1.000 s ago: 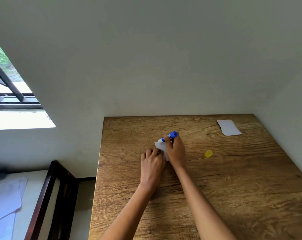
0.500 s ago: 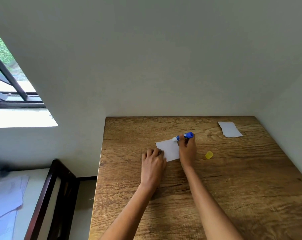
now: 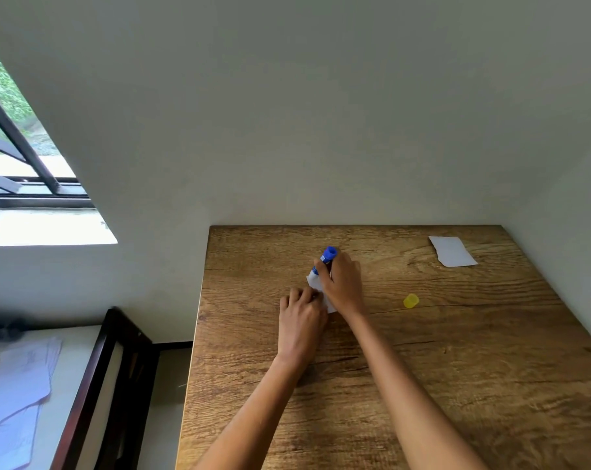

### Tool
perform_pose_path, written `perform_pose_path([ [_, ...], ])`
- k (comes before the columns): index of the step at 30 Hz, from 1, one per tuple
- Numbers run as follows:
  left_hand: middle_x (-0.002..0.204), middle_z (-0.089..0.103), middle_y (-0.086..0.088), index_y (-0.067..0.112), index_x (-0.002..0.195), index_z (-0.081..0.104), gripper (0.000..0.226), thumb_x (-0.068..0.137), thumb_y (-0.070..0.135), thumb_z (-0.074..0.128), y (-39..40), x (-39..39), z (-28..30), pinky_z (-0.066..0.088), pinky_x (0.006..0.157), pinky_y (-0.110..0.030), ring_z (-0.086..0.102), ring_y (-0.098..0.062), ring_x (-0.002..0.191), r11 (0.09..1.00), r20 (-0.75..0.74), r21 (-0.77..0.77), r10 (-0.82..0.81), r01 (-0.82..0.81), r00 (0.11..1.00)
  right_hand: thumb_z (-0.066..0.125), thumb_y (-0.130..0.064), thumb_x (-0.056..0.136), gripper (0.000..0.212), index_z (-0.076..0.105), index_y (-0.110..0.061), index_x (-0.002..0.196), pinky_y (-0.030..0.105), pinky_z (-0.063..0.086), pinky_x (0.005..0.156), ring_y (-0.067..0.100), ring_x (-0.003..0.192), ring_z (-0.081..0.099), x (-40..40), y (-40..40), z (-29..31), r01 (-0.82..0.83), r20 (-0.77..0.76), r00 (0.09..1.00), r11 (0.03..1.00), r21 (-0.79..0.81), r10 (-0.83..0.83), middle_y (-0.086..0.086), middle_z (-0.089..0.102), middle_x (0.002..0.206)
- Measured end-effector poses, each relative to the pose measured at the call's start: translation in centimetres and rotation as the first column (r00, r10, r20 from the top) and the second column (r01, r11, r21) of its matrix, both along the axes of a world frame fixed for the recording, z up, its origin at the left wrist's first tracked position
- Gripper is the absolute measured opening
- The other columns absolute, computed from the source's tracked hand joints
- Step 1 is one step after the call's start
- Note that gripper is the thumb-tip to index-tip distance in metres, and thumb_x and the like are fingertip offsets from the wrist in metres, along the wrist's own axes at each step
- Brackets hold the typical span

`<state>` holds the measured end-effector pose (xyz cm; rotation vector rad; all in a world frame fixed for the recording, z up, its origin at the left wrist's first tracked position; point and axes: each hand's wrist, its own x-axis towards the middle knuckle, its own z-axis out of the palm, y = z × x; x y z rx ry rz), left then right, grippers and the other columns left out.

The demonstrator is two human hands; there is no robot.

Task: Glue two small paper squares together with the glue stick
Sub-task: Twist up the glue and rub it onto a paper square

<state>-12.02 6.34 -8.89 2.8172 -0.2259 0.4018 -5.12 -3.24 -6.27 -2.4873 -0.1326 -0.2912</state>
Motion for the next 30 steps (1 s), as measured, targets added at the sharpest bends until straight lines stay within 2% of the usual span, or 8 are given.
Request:
perform_pose_path([
  [4, 0.080, 0.063, 0.002, 0.018, 0.078, 0.067, 0.008, 0.076, 0.024, 0.062, 0.0, 0.0, 0.0, 0.050, 0.060, -0.034, 0.059, -0.021, 0.075, 0.999, 0.024, -0.034, -0.002, 0.003, 1.000, 0.045, -0.035, 0.095, 0.033, 0.054, -0.004, 0.100, 0.036, 0.033, 0.086, 0.024, 0.085, 0.053, 0.2, 0.1, 0.1, -0.042, -0.036, 0.999, 0.997, -0.063, 0.040, 0.011, 0.060, 0.088],
  [6, 0.081, 0.063, 0.002, 0.018, 0.079, 0.067, 0.007, 0.075, 0.024, 0.068, -0.1, 0.0, -0.2, 0.049, 0.061, -0.034, 0.059, -0.021, 0.076, 0.999, 0.025, -0.036, -0.003, 0.004, 1.000, 0.044, -0.036, 0.095, 0.035, 0.054, -0.004, 0.102, 0.037, 0.034, 0.087, 0.025, 0.087, 0.053, 0.2, 0.1, 0.2, -0.056, -0.033, 0.998, 0.995, -0.086, 0.053, 0.012, 0.061, 0.090],
  [10, 0.084, 0.064, 0.003, 0.019, 0.081, 0.067, 0.024, 0.080, 0.028, 0.045, -0.1, 0.0, -0.3, 0.050, 0.062, -0.033, 0.059, -0.021, 0.077, 1.000, 0.031, -0.010, -0.008, 0.008, 0.999, 0.044, -0.037, 0.095, 0.035, 0.054, -0.004, 0.101, 0.038, 0.034, 0.089, 0.026, 0.087, 0.053, 0.4, -0.2, 0.4, -0.045, -0.045, 0.998, 0.993, -0.109, 0.040, 0.013, 0.061, 0.091],
  [13, 0.084, 0.065, 0.003, 0.019, 0.086, 0.068, 0.031, 0.081, 0.030, 0.040, 0.0, 0.0, -0.2, 0.051, 0.062, -0.032, 0.060, -0.020, 0.077, 1.000, 0.046, -0.002, -0.002, 0.002, 0.999, 0.044, -0.037, 0.095, 0.034, 0.053, -0.005, 0.103, 0.040, 0.035, 0.091, 0.026, 0.089, 0.054, 0.4, -1.4, 0.4, -0.006, -0.058, 0.998, 0.996, -0.086, 0.001, 0.013, 0.062, 0.092],
  [15, 0.086, 0.065, 0.003, 0.018, 0.089, 0.069, 0.028, 0.082, 0.029, 0.044, 0.0, 0.0, -0.2, 0.051, 0.064, -0.033, 0.060, -0.020, 0.078, 1.000, 0.056, -0.008, 0.009, -0.008, 0.998, 0.045, -0.035, 0.095, 0.031, 0.053, -0.005, 0.102, 0.039, 0.033, 0.091, 0.027, 0.089, 0.054, 0.4, -2.5, 0.5, 0.032, -0.068, 0.997, 0.997, -0.067, -0.037, 0.013, 0.062, 0.093],
  [19, 0.089, 0.066, 0.001, 0.015, 0.092, 0.069, 0.019, 0.077, 0.026, 0.068, -0.1, 0.0, -0.4, 0.052, 0.065, -0.035, 0.060, -0.021, 0.081, 0.999, 0.055, -0.040, 0.009, -0.007, 0.998, 0.046, -0.031, 0.095, 0.028, 0.053, -0.004, 0.099, 0.041, 0.034, 0.091, 0.029, 0.089, 0.055, 0.5, -4.3, 0.8, 0.093, -0.086, 0.991, 0.994, -0.063, -0.098, 0.014, 0.061, 0.092],
  [26, 0.086, 0.066, -0.001, 0.014, 0.091, 0.069, 0.021, 0.073, 0.025, 0.070, -0.2, -0.2, 0.0, 0.052, 0.063, -0.035, 0.061, -0.023, 0.077, 1.000, 0.064, 0.012, 0.015, -0.015, 0.998, 0.047, -0.028, 0.094, 0.027, 0.052, -0.002, 0.099, 0.046, 0.039, 0.090, 0.028, 0.085, 0.053, 0.3, -4.7, 1.6, 0.182, -0.066, 0.982, 0.982, 0.040, -0.179, 0.006, 0.051, 0.081],
  [30, 0.083, 0.066, -0.001, 0.014, 0.088, 0.069, 0.019, 0.072, 0.024, 0.072, -0.3, -0.3, 0.1, 0.052, 0.062, -0.034, 0.061, -0.022, 0.075, 0.999, 0.069, 0.038, 0.011, -0.014, 0.998, 0.046, -0.030, 0.095, 0.029, 0.051, -0.003, 0.105, 0.042, 0.034, 0.090, 0.031, 0.093, 0.054, 0.3, -4.3, 1.8, 0.105, -0.112, 0.988, 0.994, -0.030, -0.108, 0.015, 0.060, 0.094],
])
